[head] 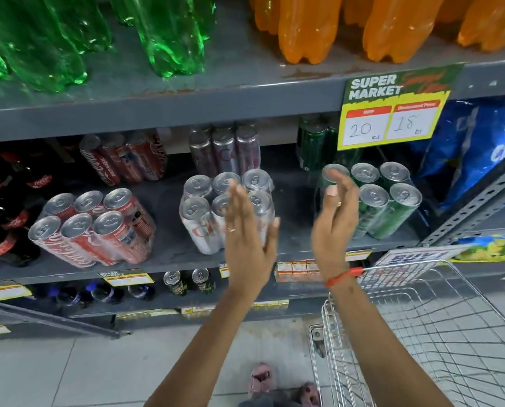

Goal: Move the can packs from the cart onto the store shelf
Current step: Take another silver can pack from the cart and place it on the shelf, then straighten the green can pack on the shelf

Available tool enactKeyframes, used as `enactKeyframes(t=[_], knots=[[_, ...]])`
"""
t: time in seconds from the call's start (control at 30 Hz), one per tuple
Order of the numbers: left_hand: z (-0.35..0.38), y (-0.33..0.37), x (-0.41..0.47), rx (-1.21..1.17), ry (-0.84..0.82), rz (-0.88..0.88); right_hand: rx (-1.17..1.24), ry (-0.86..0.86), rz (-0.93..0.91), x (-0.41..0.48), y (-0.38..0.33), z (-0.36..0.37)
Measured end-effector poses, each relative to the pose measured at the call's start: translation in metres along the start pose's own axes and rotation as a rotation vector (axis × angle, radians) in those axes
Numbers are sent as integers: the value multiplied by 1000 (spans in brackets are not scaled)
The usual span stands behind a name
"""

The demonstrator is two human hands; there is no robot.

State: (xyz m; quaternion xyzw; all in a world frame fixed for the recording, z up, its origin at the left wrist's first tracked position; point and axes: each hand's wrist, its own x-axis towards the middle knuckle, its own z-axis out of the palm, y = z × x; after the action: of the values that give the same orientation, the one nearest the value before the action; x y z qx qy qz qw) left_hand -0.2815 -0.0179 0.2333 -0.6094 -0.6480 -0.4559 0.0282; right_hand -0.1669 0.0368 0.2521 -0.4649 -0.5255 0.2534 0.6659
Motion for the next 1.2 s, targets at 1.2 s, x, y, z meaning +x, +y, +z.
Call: enactKeyframes(t=[1.2], knots=[[132, 66, 18, -399, -356, -423, 121, 84, 556, 54, 105, -125]])
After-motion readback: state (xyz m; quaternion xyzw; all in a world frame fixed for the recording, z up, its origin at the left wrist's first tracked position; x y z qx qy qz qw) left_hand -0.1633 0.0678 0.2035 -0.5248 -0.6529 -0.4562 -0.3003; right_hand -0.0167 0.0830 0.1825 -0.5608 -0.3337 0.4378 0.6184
